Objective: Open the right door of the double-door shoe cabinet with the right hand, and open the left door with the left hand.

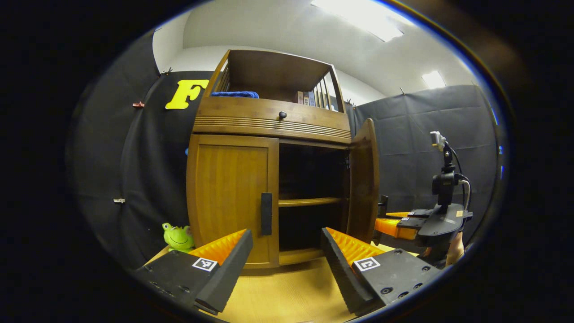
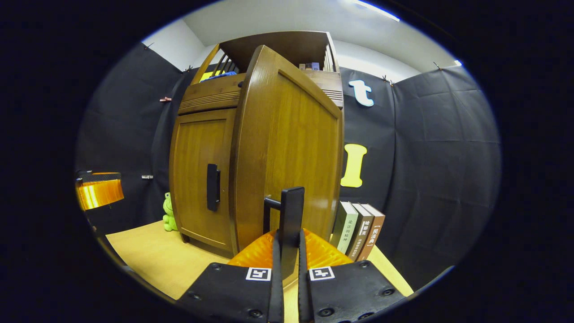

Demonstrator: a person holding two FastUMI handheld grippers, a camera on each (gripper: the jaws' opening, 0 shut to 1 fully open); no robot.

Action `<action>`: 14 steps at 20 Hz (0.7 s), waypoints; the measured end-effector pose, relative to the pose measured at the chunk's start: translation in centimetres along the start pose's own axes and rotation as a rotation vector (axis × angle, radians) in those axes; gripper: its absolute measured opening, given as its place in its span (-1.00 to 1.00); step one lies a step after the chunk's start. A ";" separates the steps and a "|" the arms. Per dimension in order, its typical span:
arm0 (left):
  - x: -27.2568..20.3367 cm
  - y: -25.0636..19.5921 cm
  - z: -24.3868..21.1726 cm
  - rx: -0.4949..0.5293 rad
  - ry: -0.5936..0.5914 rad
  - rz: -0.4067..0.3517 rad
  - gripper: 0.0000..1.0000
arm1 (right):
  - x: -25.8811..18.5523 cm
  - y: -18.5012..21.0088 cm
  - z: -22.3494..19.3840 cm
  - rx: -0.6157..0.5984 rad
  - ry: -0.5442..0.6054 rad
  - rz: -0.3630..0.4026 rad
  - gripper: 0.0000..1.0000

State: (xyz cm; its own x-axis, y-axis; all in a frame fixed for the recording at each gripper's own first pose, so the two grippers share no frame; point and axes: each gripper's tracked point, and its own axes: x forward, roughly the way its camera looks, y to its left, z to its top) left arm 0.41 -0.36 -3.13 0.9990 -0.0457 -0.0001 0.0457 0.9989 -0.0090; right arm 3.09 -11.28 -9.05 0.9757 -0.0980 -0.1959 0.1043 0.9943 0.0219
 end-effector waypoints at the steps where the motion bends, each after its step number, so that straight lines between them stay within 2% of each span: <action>1: 0.1 -0.3 -0.1 0.001 0.005 -0.008 0.89 | -0.2 -0.4 0.1 0.004 -0.003 -0.004 -0.67; 3: 0.5 -1.0 -0.4 0.000 0.011 -0.023 0.84 | -0.6 -1.2 0.1 0.006 -0.005 -0.018 -0.67; 9: 1.7 -2.2 -0.6 -0.004 0.013 -0.051 0.89 | -1.7 -4.7 0.3 0.003 -0.006 -0.098 -0.69; 10: 2.0 -2.5 -0.8 -0.005 0.016 -0.056 0.84 | -1.9 -5.4 0.2 -0.002 -0.006 -0.115 -0.69; 11: 2.2 -2.7 -0.8 -0.004 0.018 -0.060 0.84 | -2.0 -6.1 0.2 -0.008 -0.005 -0.133 -0.80; 12: 2.4 -2.9 -1.0 -0.001 0.021 -0.065 0.89 | -2.2 -6.8 0.2 -0.009 -0.006 -0.148 -0.70; 13: 2.7 -3.0 -1.1 0.001 0.024 -0.068 0.84 | -2.4 -7.4 0.2 -0.007 -0.006 -0.162 -0.70; 14: 3.0 -3.2 -1.2 0.002 0.026 -0.073 0.89 | -2.6 -8.0 0.2 0.000 -0.006 -0.170 -0.98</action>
State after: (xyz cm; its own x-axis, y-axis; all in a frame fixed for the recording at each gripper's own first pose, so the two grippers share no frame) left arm 3.30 -3.68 -4.30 0.9927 -0.1181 -0.0252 0.1180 0.9930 -0.0082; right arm -0.24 -18.97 -8.55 0.9451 -0.2653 -0.1908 0.2681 0.9633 -0.0110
